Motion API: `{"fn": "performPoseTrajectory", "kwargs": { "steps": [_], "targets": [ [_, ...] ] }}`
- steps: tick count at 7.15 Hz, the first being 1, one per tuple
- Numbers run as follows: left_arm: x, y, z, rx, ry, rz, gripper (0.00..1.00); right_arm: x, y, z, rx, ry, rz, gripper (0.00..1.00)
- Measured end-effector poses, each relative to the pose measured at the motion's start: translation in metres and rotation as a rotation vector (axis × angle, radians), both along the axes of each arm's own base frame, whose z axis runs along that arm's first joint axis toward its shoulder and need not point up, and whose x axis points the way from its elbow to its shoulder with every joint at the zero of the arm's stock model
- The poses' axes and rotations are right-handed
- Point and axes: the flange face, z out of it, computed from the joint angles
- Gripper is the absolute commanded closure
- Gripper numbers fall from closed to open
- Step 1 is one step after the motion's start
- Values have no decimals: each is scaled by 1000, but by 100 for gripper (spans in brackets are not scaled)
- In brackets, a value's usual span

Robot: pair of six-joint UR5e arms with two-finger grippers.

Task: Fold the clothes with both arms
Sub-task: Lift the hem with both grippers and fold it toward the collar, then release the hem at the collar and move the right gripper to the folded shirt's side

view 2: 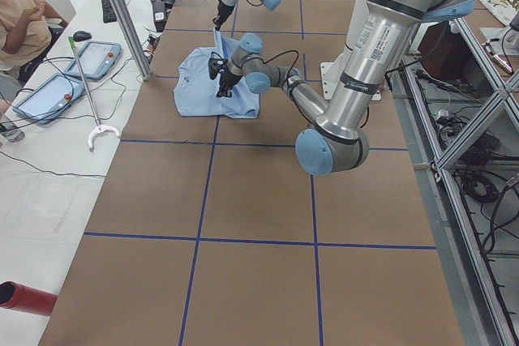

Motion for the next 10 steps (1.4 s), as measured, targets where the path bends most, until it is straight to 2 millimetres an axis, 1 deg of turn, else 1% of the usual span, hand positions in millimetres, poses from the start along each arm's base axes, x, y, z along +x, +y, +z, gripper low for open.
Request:
{"fn": "performPoseTrajectory", "kwargs": {
  "steps": [1, 2, 4, 5, 6, 7, 8, 9, 10],
  "targets": [
    [2, -16, 5, 5, -7, -13, 100, -9, -14, 3, -10, 0, -2, 100],
    [5, -28, 11, 13, -5, -22, 100, -17, -23, 3, -21, 4, -6, 100],
    [11, -43, 27, 38, -1, -43, 100, -29, -37, -1, -35, 13, -8, 100],
    [13, -46, 29, 46, -2, -47, 96, -34, -44, 1, -32, 11, -6, 100],
    [14, -48, 30, 49, -3, -49, 78, -38, -49, 8, -24, 4, -5, 100],
    [15, -50, 33, 49, -6, -48, 72, -40, -52, 13, -18, -1, -4, 84],
    [16, -51, 37, 51, -6, -48, 63, -41, -53, 14, -15, -4, -4, 70],
    [18, -53, 42, 55, -2, -48, 61, -42, -53, 13, -13, -7, -5, 59],
    [18, -54, 45, 60, 3, -49, 58, -42, -53, 9, -8, -14, -4, 52]
  ]
}}
